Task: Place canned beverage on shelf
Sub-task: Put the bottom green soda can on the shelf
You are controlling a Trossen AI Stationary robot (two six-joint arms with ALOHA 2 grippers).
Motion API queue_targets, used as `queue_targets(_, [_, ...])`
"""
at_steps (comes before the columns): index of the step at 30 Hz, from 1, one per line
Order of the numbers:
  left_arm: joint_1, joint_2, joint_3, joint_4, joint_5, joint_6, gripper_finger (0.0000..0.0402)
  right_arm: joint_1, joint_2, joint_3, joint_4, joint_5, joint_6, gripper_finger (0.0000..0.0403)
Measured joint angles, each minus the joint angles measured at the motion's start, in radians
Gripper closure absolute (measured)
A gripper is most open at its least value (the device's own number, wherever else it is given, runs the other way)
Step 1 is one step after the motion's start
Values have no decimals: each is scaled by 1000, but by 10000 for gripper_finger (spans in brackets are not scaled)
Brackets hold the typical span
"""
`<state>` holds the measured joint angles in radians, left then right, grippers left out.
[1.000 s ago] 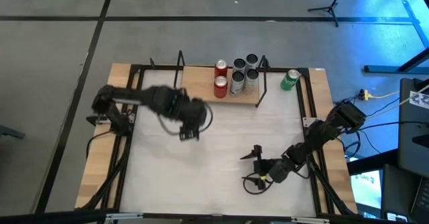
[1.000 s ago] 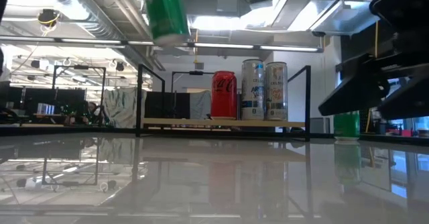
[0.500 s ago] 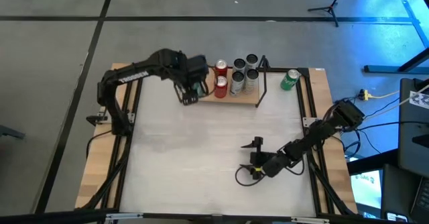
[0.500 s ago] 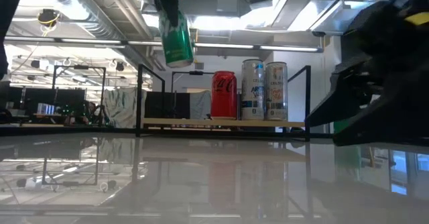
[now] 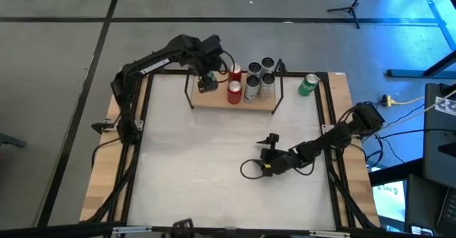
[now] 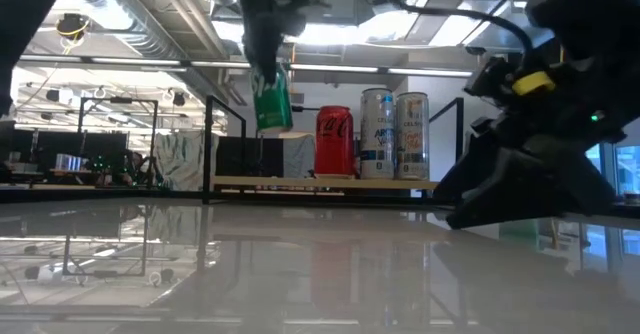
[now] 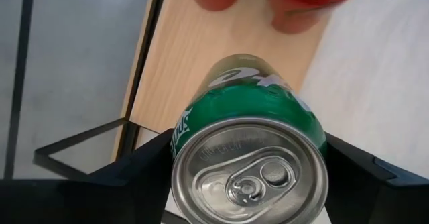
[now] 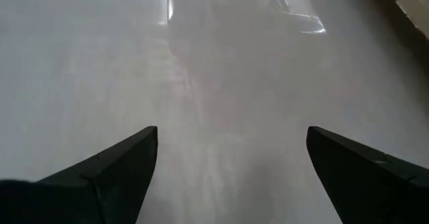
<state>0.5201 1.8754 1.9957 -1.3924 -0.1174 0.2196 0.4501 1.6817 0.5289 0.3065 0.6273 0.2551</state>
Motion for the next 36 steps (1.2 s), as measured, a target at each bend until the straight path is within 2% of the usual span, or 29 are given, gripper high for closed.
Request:
queue_targets(5, [59,61,0,16,35,31,117,-27,0,1,-7,1,-28,26])
queue_targets(11, [86,133,0,122,35,112,117,-33,0,1,-11,14,-50,26])
queue_targets(15, [98,167,0,132,58,140,117,-33,0,1,-13,18,-50,26])
queue_targets(28, [116,212,1,173,57,178,117,-32,0,-1,-11,20,-51,26])
queue_targets(36, [115,215,1,205,62,206,86,-32,1,-1,-11,20,-49,26])
